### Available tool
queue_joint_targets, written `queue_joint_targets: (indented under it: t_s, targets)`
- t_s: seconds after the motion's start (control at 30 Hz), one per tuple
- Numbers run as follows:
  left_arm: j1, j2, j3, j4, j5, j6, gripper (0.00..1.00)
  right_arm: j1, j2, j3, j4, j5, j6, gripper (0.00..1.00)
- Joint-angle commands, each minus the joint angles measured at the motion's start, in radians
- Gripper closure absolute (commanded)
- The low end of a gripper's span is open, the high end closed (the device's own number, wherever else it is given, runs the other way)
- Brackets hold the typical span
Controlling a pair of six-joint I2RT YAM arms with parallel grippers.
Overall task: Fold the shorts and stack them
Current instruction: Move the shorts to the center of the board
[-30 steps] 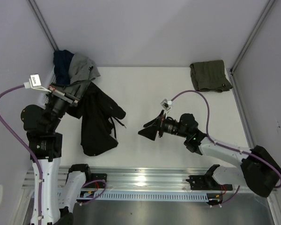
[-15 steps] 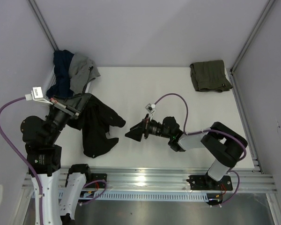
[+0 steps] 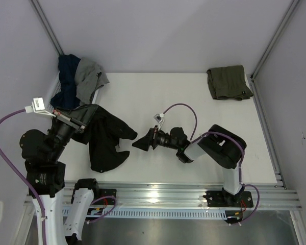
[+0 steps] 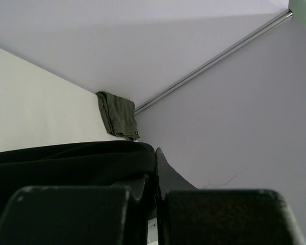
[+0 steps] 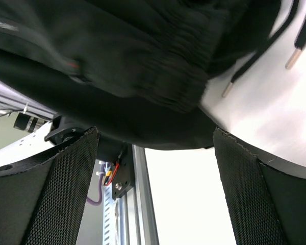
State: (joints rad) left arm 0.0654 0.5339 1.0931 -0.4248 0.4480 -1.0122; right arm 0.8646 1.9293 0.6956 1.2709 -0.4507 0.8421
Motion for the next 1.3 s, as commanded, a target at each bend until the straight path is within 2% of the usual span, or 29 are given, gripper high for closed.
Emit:
queue_joint_targets:
  t_s: [0.0,0.17,0.43,0.63,0.7,0.77,0.97,1.0,1.03,1.1,1.13,1.2,1.23,1.27]
  targets:
    - [-0.006,-0.006,0.045,0.02,0.014,-0.009,1.0,0.005,0.063,0.042,0.252,0.014,0.046,0.05]
    - [-0.006,-0.009,0.048,0.0,0.011,-0.012,1.0,0.011,0.115,0.1,0.3,0.02,0.049,0.05]
    - [-0.006,-0.028,0.021,-0.003,0.015,-0.039,1.0,0.033,0.106,0.165,0.303,0.021,0.022,0.04]
    - [-0.006,-0.028,0.025,-0.012,0.008,-0.04,1.0,0.036,0.083,0.19,0.305,0.004,0.046,0.22]
    - [-0.007,-0.023,0.027,-0.019,0.004,-0.039,1.0,0.037,0.06,0.174,0.303,0.013,0.02,0.23]
    - [-0.006,-0.026,0.03,-0.034,-0.006,-0.035,1.0,0.03,0.033,0.17,0.301,0.0,0.02,0.31]
    - [-0.006,-0.034,0.054,-0.068,-0.045,-0.012,1.0,0.01,-0.039,0.121,0.298,0.003,0.015,0.38]
    - [-0.006,-0.032,0.057,-0.071,-0.046,-0.011,1.0,0.007,-0.046,0.113,0.298,0.001,0.014,0.41]
    - [-0.006,-0.032,0.056,-0.074,-0.043,-0.011,1.0,0.002,-0.053,0.107,0.298,0.0,0.015,0.51]
    - [-0.006,-0.031,0.054,-0.074,-0.037,-0.012,1.0,-0.01,-0.073,0.101,0.297,-0.009,0.023,0.62]
    - [-0.006,-0.031,0.047,-0.075,-0.035,-0.012,1.0,-0.013,-0.078,0.101,0.297,-0.014,0.029,0.76]
    - [-0.006,-0.029,0.033,-0.075,-0.031,-0.017,1.0,-0.021,-0.09,0.107,0.298,-0.035,0.057,0.89]
    - [-0.006,-0.031,0.03,-0.077,-0.028,-0.017,1.0,-0.027,-0.095,0.108,0.298,-0.043,0.063,1.0]
    - [-0.007,-0.032,0.03,-0.077,-0.026,-0.017,1.0,-0.03,-0.102,0.108,0.295,-0.051,0.075,1.0]
